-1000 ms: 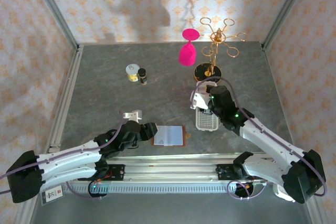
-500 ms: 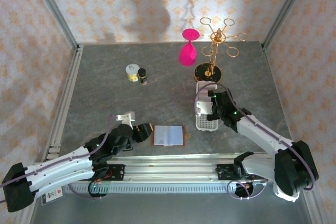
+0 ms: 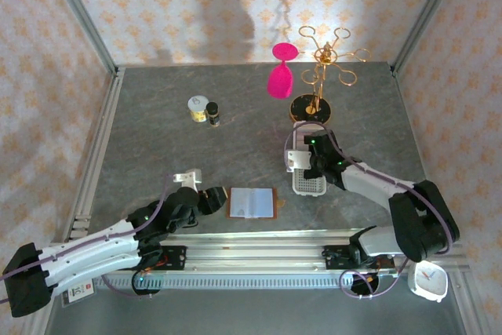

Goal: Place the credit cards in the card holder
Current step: Pick up the credit card from the storage box.

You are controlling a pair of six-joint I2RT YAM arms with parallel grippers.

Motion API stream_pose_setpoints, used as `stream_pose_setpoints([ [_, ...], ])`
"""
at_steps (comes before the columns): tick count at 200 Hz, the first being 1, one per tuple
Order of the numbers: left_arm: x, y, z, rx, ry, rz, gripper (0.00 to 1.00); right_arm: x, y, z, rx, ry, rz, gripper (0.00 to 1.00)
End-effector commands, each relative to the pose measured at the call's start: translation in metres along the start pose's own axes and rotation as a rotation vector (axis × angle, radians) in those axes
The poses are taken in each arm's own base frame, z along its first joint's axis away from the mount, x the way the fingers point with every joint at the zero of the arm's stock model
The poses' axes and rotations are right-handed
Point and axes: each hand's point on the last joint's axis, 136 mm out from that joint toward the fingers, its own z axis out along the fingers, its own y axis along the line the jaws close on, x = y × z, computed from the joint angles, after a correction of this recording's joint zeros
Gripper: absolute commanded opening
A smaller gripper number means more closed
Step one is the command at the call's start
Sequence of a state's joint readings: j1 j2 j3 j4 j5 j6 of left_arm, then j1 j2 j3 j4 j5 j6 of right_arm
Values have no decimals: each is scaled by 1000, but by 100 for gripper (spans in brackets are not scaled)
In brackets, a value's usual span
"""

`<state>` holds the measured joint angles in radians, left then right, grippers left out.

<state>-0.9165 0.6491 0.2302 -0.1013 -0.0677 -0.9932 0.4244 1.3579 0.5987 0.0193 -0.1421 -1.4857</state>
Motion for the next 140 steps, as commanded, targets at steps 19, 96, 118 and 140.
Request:
stream_pose_setpoints([
  [19,4,8,3,-19,2,15,57,-6,-23,-3,54,-22,22,81],
  [96,9,8,6,-15,21,20,57,-1,-18,-7,31,5,0,51],
  [118,11,4,7,8,30,15,57,-3,-16,-9,17,-4,5,47],
  [140,12,4,7,10,35,15,57,-3,-19,-11,31,-2,6,43],
])
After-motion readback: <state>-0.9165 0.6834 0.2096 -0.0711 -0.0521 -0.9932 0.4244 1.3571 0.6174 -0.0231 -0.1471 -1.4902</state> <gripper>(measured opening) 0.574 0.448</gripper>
